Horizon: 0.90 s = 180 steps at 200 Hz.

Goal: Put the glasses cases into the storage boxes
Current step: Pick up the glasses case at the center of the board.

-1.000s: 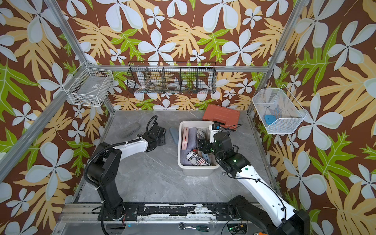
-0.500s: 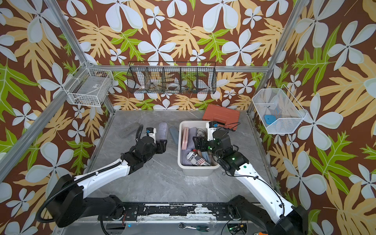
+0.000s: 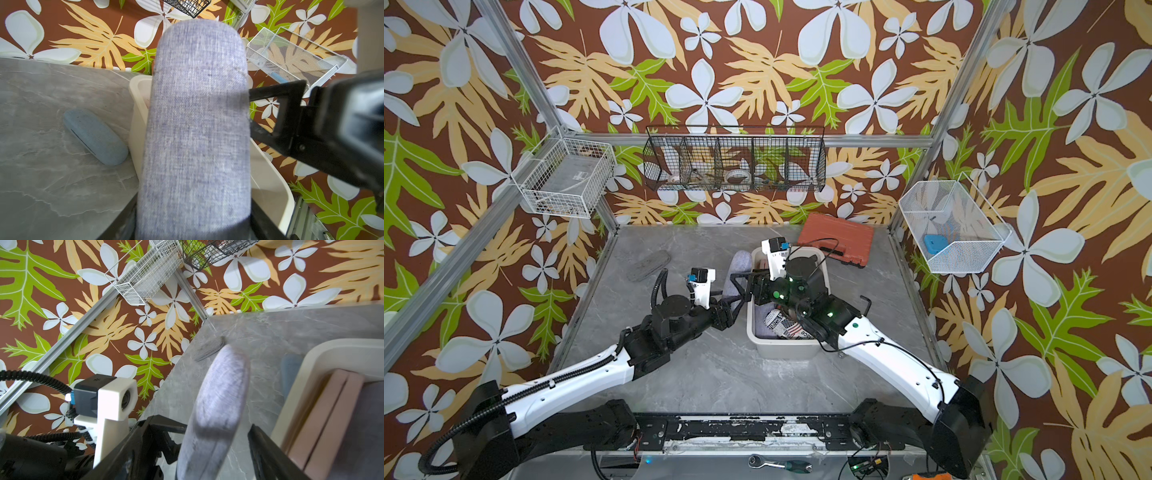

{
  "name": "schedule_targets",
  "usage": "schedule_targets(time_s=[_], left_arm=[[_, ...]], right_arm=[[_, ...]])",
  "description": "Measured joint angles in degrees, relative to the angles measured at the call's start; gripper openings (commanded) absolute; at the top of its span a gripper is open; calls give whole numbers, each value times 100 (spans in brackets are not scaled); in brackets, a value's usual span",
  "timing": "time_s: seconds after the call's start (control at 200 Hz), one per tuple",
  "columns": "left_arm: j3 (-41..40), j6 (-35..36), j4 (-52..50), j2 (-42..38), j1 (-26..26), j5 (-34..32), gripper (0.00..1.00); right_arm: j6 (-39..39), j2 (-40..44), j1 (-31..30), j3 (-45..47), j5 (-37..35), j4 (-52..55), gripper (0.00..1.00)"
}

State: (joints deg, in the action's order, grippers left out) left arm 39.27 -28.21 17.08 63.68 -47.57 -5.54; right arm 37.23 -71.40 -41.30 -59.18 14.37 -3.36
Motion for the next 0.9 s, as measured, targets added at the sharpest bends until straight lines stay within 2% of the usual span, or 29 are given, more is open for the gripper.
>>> schedule_targets(time_s=[0.215, 0.516, 0.666, 0.686, 0.701, 0.711, 0.901], left_arm=[[-35, -26, 66, -74, -28, 24, 58], [-94, -149, 199, -70, -33, 79, 61], [-109, -144, 205, -103, -33, 120, 80], [-114, -142, 212, -114, -35, 144, 87], [-120, -140, 234, -125, -35, 170, 96], [-127, -140, 247, -131, -35, 184, 99], [-282, -144, 334, -341, -37, 146, 100]], right_arm=[[153, -160, -184, -17, -238, -131, 67], [170, -328, -179, -72, -450, -175, 40], [168, -323, -186, -72, -404, -238, 35], [168, -315, -186, -72, -396, -236, 35], [168, -308, -186, -72, -387, -236, 34], [168, -302, -186, -72, -387, -232, 34], [79, -122, -186, -146, -450, -131, 34]])
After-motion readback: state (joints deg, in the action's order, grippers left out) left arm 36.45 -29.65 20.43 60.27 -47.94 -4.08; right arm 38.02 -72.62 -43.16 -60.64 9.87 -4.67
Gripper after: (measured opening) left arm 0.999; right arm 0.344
